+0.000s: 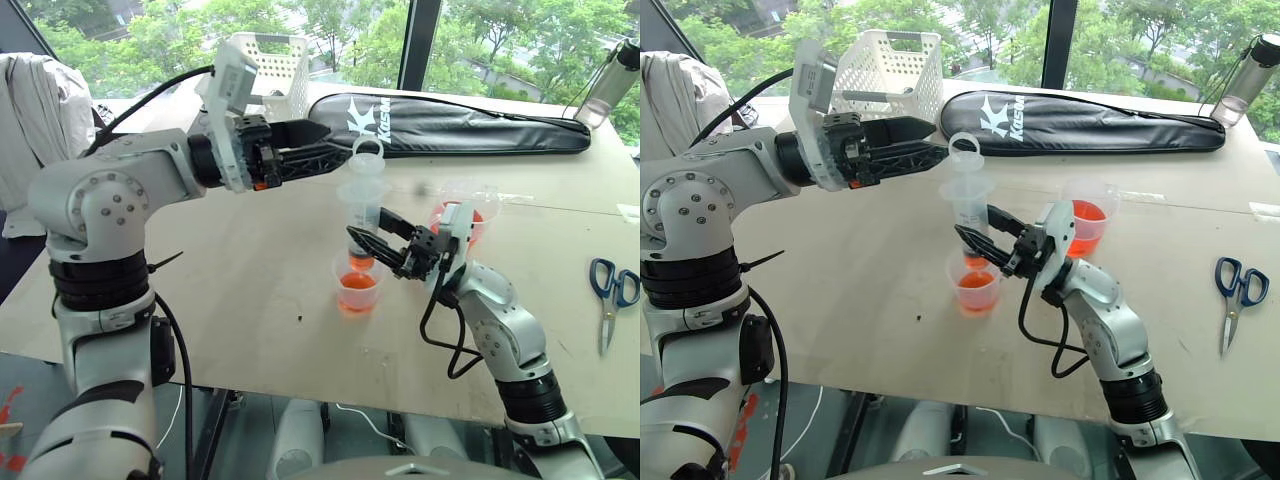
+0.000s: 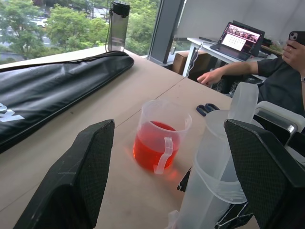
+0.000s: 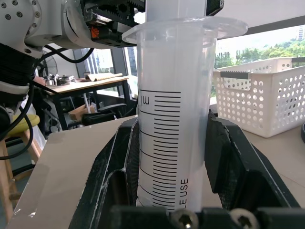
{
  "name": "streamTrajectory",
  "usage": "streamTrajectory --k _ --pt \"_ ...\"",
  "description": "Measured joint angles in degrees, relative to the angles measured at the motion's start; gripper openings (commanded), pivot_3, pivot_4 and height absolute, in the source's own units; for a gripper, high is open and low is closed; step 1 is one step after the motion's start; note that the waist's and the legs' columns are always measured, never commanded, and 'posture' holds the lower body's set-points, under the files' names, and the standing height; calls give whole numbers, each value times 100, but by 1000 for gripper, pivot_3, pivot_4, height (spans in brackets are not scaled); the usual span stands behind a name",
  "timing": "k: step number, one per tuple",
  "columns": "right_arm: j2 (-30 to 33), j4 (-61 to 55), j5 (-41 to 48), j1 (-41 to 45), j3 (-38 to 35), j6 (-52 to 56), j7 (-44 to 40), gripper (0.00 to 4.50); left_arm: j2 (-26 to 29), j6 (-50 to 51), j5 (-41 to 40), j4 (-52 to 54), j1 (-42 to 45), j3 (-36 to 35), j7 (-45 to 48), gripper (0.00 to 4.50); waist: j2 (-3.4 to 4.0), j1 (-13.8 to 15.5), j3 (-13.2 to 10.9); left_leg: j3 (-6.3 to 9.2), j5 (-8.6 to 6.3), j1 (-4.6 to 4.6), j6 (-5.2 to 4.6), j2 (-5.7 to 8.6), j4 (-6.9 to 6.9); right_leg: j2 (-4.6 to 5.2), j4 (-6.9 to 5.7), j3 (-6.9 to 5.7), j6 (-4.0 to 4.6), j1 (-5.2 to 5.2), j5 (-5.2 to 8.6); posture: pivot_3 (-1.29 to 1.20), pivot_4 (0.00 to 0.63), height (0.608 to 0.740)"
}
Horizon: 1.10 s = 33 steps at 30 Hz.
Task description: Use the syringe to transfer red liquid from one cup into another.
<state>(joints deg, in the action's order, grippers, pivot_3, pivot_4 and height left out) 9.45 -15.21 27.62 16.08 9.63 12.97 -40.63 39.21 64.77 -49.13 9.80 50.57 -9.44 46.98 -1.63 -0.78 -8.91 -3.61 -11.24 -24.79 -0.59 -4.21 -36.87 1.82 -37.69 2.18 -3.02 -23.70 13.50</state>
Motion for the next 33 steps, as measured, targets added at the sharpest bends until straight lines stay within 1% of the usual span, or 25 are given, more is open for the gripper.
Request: streamTrajectory --k 5,12,16,22,33 --pt "-32 73 -69 0 -3 19 106 1511 67 16 -87 206 37 64 25 3743 0 1 -1 0 0 0 0 0 0 0 0 0 3 0 2 0 150 724" --pt "-43 72 -64 2 -17 61 158 1511 400 9 -147 239 34 83 143 3743 -1 -5 -1 -2 0 2 0 0 1 0 0 2 5 0 3 0 150 724" --pt "-38 52 -67 2 -17 62 210 1510 327 -58 40 240 50 232 -92 3743 -1 19 -1 -2 0 1 0 1 0 1 0 2 5 0 3 0 150 724" --pt "45 -138 -145 -42 10 129 335 1502 -7 -56 72 319 99 328 -535 3743 -4 2 -3 -1 0 1 0 0 2 0 0 3 3 -1 2 0 150 724" --pt "158 -429 -239 -133 87 297 474 1499 -78 -36 59 481 109 350 -718 3743 -4 3 -3 -3 0 1 0 0 3 1 1 3 4 -1 3 0 150 724"
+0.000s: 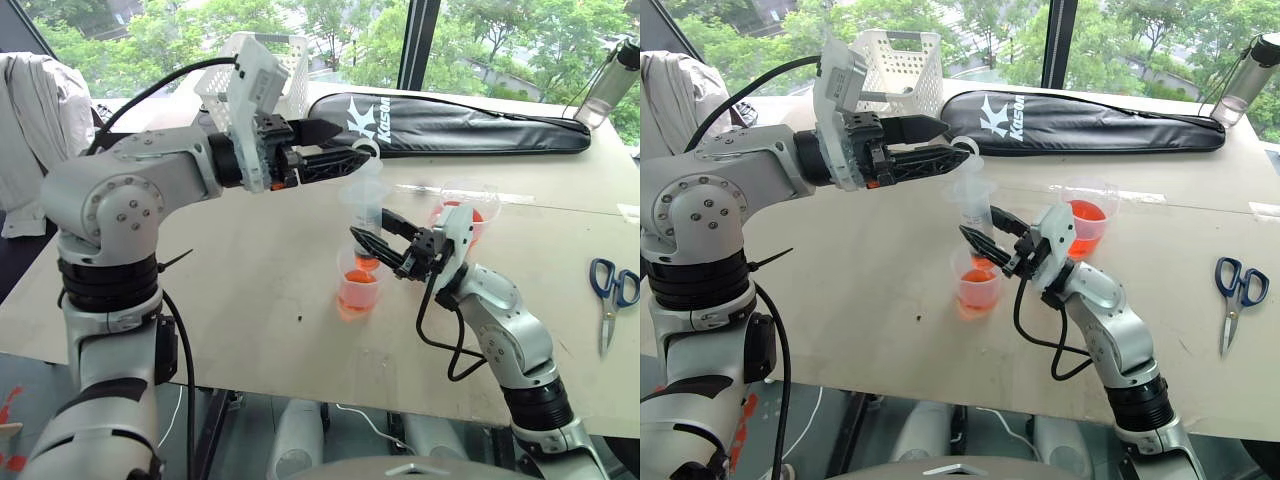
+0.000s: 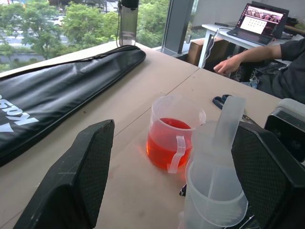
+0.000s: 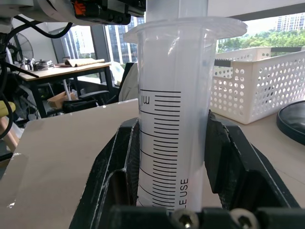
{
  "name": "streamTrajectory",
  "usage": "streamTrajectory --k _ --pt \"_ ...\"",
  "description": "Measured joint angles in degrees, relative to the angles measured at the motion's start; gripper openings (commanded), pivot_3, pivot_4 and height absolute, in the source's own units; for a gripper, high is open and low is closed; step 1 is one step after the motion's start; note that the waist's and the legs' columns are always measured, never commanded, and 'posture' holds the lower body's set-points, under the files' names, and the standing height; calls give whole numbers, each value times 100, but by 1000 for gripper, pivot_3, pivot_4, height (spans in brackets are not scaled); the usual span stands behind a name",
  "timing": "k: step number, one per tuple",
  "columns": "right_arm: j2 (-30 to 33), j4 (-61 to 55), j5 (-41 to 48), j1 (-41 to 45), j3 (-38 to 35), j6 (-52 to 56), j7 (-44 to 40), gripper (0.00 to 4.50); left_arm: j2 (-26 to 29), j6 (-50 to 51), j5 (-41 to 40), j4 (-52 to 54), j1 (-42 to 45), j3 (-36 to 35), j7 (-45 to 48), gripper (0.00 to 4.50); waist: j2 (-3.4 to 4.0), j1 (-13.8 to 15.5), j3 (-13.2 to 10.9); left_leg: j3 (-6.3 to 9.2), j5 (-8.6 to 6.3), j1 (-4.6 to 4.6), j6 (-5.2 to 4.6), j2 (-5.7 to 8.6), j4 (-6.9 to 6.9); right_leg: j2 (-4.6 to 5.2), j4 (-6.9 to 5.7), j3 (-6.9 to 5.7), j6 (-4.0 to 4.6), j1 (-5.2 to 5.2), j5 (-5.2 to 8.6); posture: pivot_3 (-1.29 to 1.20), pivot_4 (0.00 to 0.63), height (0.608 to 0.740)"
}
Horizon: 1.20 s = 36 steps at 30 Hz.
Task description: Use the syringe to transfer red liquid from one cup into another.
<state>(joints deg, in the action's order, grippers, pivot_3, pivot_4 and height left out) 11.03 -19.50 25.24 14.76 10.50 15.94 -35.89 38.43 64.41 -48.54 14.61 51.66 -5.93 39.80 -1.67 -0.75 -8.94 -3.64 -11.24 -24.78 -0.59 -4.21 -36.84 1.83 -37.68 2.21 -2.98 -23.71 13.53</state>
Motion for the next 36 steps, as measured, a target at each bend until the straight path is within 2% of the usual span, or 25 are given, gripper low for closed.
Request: streamTrajectory --k 12,14,15,16,19,20,22,36 --pt "-2 -184 302 -73 -1 218 -91 1496 171 14 -64 216 1 11 83 3743 0 -3 0 0 0 1 0 0 0 0 0 0 4 0 2 0 150 724" --pt "5 -184 293 -72 -1 218 -90 1495 171 15 -20 237 18 52 -16 3236 0 4 0 0 0 0 0 0 0 0 0 0 3 0 2 0 150 724" --pt "5 -184 285 -72 -2 218 -88 1495 173 16 4 251 33 81 -30 3200 0 4 0 0 0 0 0 0 0 0 0 0 3 0 2 0 150 724" --pt "7 -183 272 -72 -13 218 -80 1494 176 19 8 310 54 138 -39 2554 0 3 0 -1 0 0 0 0 0 0 1 1 3 0 2 0 150 724" --pt "-4 -183 267 -66 -22 218 -68 1494 176 37 9 472 118 237 -64 1278 0 0 -1 0 0 0 0 0 0 0 1 0 3 0 2 0 150 724" --pt "-8 -183 266 -66 -30 218 -62 1494 174 45 0 522 144 278 -64 595 0 -1 0 0 0 1 0 0 0 0 1 0 3 0 2 0 150 724" --pt "-6 -182 248 -67 -27 219 -57 1494 171 48 -24 564 154 307 -62 14 0 -1 -1 0 0 1 0 0 0 0 0 0 3 0 2 0 150 724" --pt "-62 -183 289 -17 31 217 -196 1493 523 -170 -40 623 152 404 512 0 -1 -3 -1 0 0 1 0 0 0 0 1 1 8 0 5 0 150 724"
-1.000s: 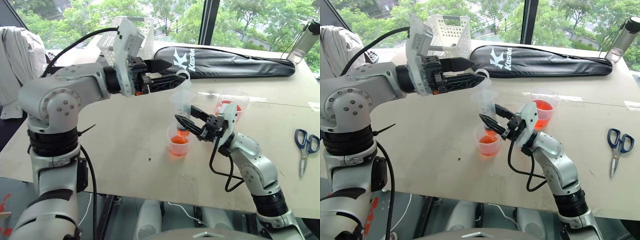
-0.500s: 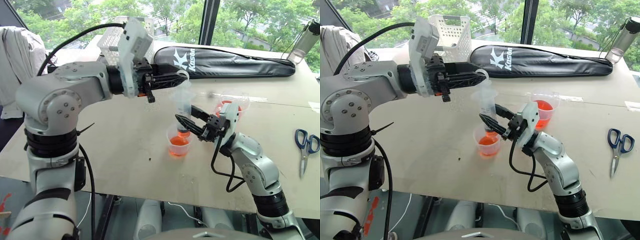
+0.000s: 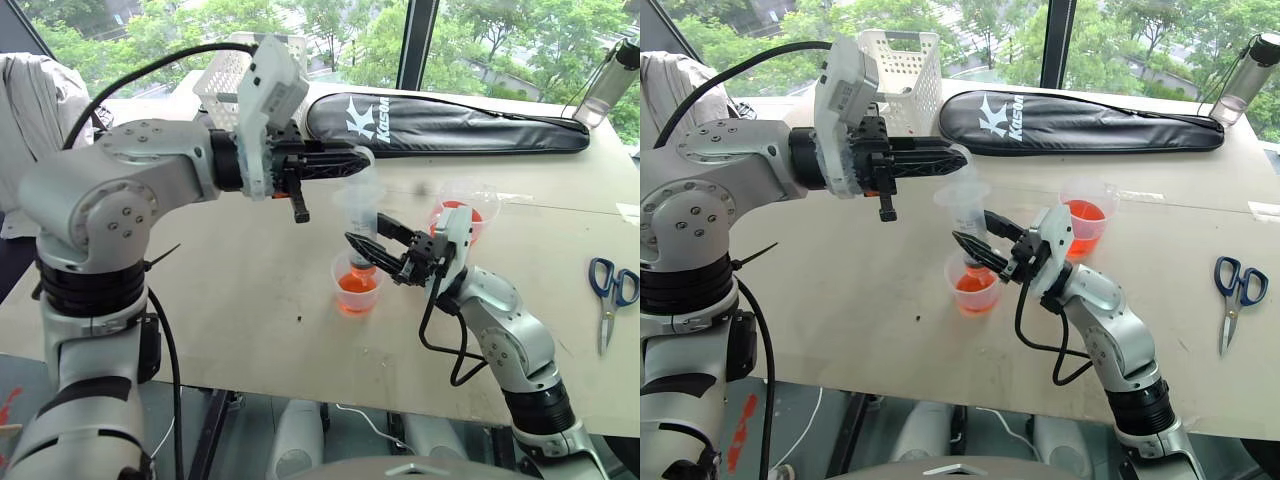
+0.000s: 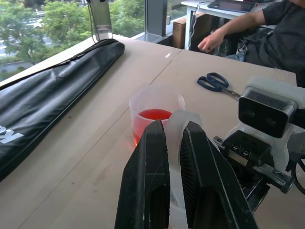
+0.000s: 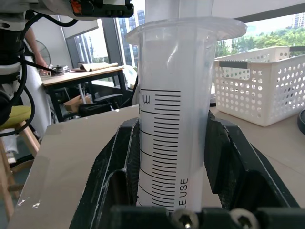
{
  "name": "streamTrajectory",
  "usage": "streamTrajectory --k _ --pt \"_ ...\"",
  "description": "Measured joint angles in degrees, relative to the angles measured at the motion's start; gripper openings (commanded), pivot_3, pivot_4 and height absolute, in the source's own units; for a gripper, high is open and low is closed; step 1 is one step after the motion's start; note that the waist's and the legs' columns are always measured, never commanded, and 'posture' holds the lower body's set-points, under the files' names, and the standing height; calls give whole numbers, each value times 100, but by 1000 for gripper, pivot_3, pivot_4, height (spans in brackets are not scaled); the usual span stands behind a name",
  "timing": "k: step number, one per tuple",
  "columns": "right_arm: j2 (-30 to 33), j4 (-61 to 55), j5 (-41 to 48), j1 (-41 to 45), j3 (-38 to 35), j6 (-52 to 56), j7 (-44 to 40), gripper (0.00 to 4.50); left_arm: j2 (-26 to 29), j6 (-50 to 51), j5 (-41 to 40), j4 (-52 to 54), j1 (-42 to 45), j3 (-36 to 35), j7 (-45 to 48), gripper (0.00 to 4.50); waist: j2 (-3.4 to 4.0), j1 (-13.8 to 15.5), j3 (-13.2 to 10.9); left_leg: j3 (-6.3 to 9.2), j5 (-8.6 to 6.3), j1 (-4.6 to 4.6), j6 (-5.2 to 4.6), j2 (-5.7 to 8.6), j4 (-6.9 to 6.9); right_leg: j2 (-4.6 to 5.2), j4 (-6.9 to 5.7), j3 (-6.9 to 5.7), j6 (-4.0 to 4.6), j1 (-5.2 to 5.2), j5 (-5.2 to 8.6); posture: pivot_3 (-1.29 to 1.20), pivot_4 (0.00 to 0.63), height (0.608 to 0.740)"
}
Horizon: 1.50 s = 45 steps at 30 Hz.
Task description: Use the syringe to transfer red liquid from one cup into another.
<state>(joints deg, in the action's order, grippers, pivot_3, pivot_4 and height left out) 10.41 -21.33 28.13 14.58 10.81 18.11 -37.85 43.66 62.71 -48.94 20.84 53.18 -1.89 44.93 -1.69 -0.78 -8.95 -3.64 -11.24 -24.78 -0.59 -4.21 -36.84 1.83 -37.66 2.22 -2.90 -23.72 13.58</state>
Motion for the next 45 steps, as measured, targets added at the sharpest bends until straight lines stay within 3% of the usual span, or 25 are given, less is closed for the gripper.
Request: streamTrajectory --k 37,45 --pt "277 0 338 326 -58 543 -224 1493 102 -568 162 331 -725 5 269 0 -1 2 0 -1 0 0 0 0 0 0 1 1 1 0 1 0 150 724" --pt "278 -5 369 335 -80 533 -230 1493 -123 -123 -296 -24 -718 -374 156 0 -1 0 0 -1 0 0 0 0 0 0 0 1 -1 0 0 0 150 724"
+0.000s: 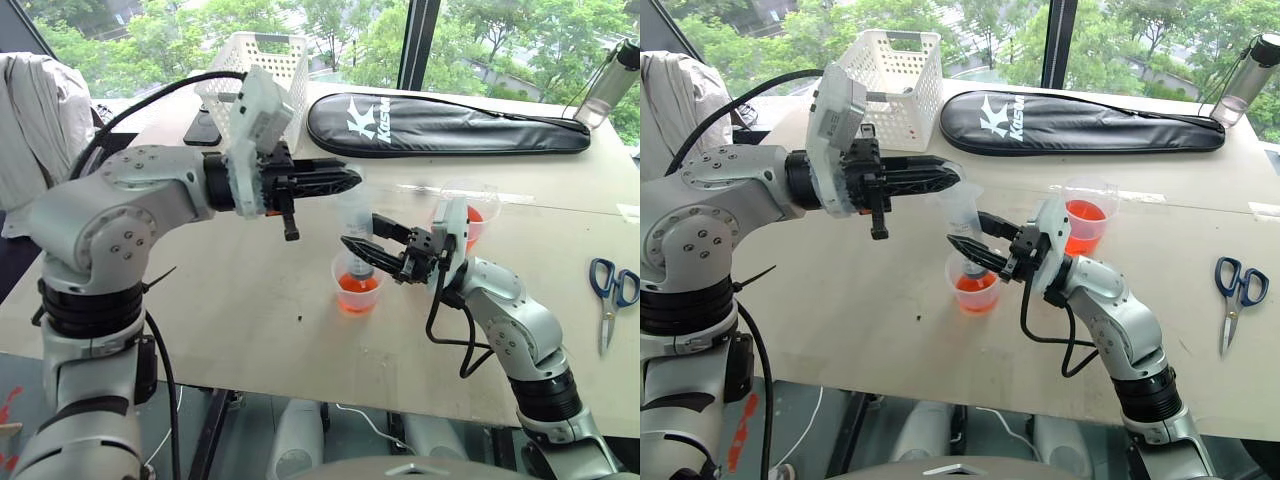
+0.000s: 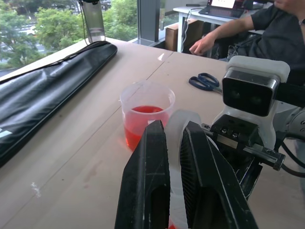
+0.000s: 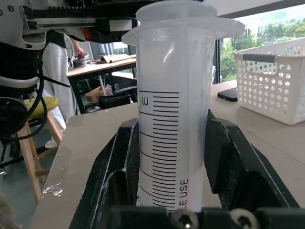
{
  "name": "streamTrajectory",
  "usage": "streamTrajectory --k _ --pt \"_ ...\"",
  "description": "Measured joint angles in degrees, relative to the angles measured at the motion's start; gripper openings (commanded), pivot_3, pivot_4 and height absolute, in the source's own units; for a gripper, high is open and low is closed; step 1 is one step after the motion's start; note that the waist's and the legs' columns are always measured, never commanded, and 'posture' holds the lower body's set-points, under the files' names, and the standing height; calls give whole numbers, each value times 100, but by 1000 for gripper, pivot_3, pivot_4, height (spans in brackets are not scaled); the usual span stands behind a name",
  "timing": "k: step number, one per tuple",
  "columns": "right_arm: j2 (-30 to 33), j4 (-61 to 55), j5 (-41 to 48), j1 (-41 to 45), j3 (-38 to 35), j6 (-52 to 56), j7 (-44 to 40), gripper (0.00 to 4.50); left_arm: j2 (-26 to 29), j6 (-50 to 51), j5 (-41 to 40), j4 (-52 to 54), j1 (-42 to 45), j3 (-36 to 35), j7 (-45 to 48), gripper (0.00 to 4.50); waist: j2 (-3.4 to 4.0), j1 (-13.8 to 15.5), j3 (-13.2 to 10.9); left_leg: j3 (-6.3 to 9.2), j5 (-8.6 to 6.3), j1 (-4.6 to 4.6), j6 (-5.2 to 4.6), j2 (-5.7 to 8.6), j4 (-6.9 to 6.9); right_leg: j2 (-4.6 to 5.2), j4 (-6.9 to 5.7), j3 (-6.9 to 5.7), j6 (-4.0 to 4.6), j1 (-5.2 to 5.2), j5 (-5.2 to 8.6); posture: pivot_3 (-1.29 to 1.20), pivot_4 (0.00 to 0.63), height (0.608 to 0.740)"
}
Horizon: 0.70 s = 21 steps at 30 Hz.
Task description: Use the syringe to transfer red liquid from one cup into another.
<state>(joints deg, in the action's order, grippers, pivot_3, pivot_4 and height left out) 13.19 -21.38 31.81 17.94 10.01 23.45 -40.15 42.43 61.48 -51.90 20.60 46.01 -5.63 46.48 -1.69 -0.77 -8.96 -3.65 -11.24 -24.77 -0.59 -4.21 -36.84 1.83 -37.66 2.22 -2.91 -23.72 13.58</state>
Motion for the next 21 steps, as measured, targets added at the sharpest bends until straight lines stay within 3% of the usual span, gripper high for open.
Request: streamTrajectory --k 4,9,10,13,18,21 --pt "-22 -61 33 124 -135 -67 10 1463 -215 354 -655 -176 97 -329 -66 1772 -6 0 -3 1 0 -2 0 0 0 0 1 -1 -3 0 -2 0 150 724" --pt "-62 -105 90 146 -199 -133 24 1448 -88 573 -1032 -193 188 -462 -131 4266 -8 -4 -4 3 0 1 0 0 2 0 0 -2 -4 0 -3 0 150 724" --pt "-62 -122 104 150 -200 -138 24 1446 -61 588 -1065 -210 188 -487 -151 4500 -8 -6 -4 2 0 1 0 0 2 0 -1 -2 -4 0 -3 0 150 724" --pt "-62 -128 134 158 -199 -140 27 1446 18 621 -1151 -218 178 -528 -188 4500 -8 -4 -4 1 0 1 0 0 2 0 0 -1 -2 0 -1 0 150 724" --pt "-12 -225 259 166 -280 -130 29 1446 763 694 -1388 -352 -505 -1246 -15 4500 -7 -42 -6 -6 0 11 0 -2 19 2 0 4 -1 -3 -1 0 150 724" --pt "-7 -237 343 172 -319 -121 20 1445 633 542 -1226 -165 -1286 -1062 12 4500 -18 31 -11 -2 1 3 2 0 17 9 0 -7 5 -4 2 0 150 724"
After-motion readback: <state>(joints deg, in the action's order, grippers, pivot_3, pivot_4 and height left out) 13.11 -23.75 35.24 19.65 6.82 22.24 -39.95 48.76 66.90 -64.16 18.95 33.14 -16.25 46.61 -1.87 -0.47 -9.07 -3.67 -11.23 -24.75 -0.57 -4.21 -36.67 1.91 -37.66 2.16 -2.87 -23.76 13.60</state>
